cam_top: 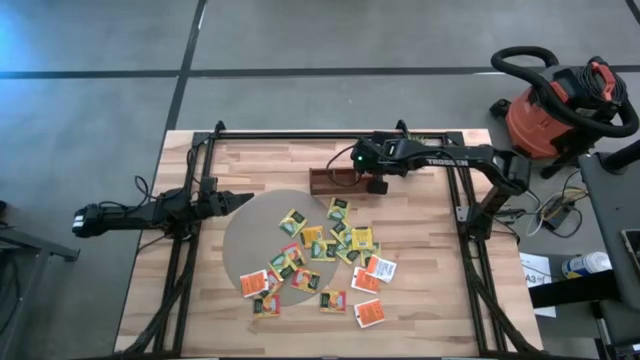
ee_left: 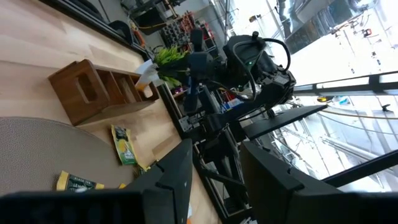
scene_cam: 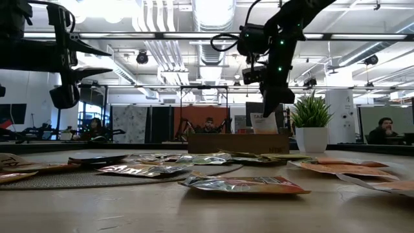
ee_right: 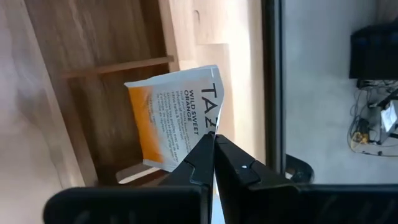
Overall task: Pick & Place Tea
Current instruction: Put the orange tea sachet into the right compartment of the wooden organizer
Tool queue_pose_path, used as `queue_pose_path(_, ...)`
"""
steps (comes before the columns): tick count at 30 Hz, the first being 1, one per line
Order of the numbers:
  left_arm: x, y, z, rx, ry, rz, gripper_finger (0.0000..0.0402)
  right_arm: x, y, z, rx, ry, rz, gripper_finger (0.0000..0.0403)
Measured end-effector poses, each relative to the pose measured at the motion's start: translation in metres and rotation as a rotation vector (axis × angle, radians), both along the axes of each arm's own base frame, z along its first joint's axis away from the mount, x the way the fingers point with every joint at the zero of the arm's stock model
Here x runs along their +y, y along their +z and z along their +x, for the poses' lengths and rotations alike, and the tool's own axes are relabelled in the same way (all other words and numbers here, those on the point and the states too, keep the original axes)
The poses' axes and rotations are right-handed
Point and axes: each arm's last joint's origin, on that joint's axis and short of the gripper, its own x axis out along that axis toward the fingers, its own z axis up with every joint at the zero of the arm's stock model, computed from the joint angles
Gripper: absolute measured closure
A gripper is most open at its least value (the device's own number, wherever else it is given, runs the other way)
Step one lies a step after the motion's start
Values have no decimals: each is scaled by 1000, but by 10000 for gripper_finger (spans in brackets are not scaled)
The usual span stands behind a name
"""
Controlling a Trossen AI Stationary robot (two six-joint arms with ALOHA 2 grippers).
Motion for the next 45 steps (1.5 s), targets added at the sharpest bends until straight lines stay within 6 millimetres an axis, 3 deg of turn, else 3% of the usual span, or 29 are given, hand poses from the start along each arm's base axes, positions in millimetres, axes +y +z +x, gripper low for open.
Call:
queue_pose_path(8, 0, 0, 0, 0, 1, 0, 271, 0, -12, 1, -2, 3, 16, 394)
queue_pose_path(15, 0, 0, 0, -1, 1, 0, 271, -1, -11, 2, -19, -19, 9, 389)
queue_pose_path(24, 0, 0, 0, -1, 1, 0, 271, -1, -8, 3, -40, -26, 8, 311)
queue_pose_path(28, 0, 0, 0, -1, 1, 0, 271, 2, 5, 0, -85, -44, -9, 278)
queue_pose_path(34, 0, 0, 0, -2, 0, -4, 271, 14, 41, -16, -252, -146, -10, 256)
queue_pose_path(39, 0, 1, 0, -25, 1, -46, 271, 30, 55, -33, -423, -258, 355, 257)
queue_pose_path(42, 0, 1, 0, -12, 19, -8, 271, 43, 52, -35, -463, -298, 569, 261)
queue_pose_path(45, 1, 1, 0, -7, 50, 6, 271, 60, 40, -34, -429, -318, 653, 266)
